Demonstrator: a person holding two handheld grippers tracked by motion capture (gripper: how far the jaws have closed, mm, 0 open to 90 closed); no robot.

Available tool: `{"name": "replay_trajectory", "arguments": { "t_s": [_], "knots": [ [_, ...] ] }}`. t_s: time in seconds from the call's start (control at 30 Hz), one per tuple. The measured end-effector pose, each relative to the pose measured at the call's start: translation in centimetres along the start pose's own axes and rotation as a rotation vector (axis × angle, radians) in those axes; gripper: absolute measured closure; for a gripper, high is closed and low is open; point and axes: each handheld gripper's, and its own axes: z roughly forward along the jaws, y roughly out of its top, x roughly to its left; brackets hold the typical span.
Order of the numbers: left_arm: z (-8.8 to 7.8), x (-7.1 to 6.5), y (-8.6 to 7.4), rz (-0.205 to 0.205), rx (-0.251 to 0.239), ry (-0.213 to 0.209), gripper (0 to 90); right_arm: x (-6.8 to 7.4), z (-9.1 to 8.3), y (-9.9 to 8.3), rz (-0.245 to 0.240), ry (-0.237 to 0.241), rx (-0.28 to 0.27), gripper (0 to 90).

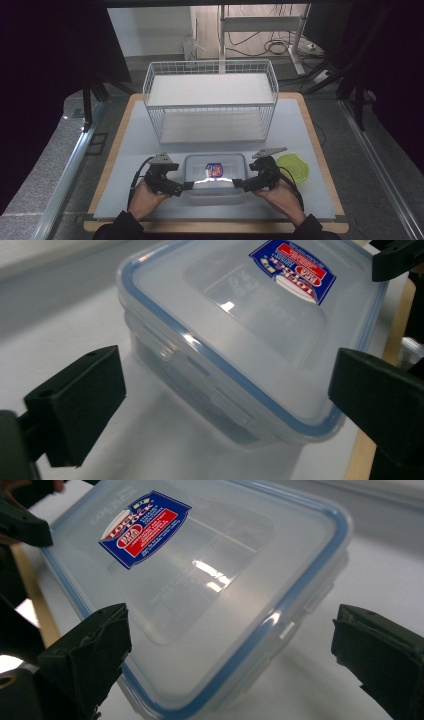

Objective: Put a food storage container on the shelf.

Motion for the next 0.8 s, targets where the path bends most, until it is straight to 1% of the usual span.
{"name": "replay_trajectory", "arguments": {
  "t_s": [0.1,0.13,0.17,0.23,0.27,0.3,0.37,0.43,0.47,0.53,0.57,0.63,0.67,0.73,0.8],
  "knots": [
    [0.8,0.2,0.3,-0.023,0.012,-0.045,1.4,-0.3,0.5,0.2,0.034,0.045,0.008,4.6],
    [1.0,0.4,0.3,-0.038,0.021,-0.055,0.1,-0.3,0.7,0.3,0.039,0.054,0.012,3.4],
    [1.1,0.6,0.3,-0.056,0.021,-0.069,0.0,-0.3,0.9,0.4,0.046,0.052,0.016,2.8],
    [1.4,0.9,0.2,-0.079,0.024,-0.111,0.6,-0.5,1.0,0.6,0.057,0.053,0.018,3.6],
    [1.4,0.9,0.1,-0.091,0.028,-0.114,1.1,-0.6,1.0,0.7,0.069,0.066,0.022,5.3],
    [1.3,0.8,0.2,-0.099,0.032,-0.111,1.6,-0.8,1.1,0.6,0.094,0.088,0.031,5.3],
    [1.1,0.5,0.3,-0.094,0.048,-0.102,2.6,-0.9,1.1,0.6,0.109,0.098,0.035,7.1],
    [0.8,0.2,0.3,-0.087,0.054,-0.092,4.6,-0.7,0.7,0.6,0.100,0.091,0.044,10.1],
    [0.5,0.1,0.2,-0.074,0.046,-0.086,7.3,-0.5,0.5,0.6,0.095,0.085,0.047,12.9],
    [-0.2,-0.2,-0.1,-0.063,0.028,-0.083,15.3,-0.2,-0.2,0.5,0.103,0.062,0.019,21.7],
    [-0.5,-0.4,-0.4,-0.055,0.027,-0.084,17.9,-0.1,-0.6,0.5,0.101,0.059,0.011,25.4],
    [-0.9,-0.8,-0.9,-0.061,0.021,-0.086,23.5,0.2,-1.3,0.2,0.102,0.054,-0.008,31.4],
    [-1.1,-0.9,-1.1,-0.071,0.023,-0.092,25.9,0.3,-1.5,0.0,0.103,0.055,-0.013,33.7],
    [-1.5,-1.2,-1.5,-0.058,0.003,-0.089,30.6,0.4,-2.1,-0.5,0.111,0.070,-0.023,38.8],
    [-1.8,-1.3,-1.7,-0.068,-0.015,-0.094,35.0,0.3,-2.5,-0.9,0.113,0.086,-0.041,43.1]
  ]
}}
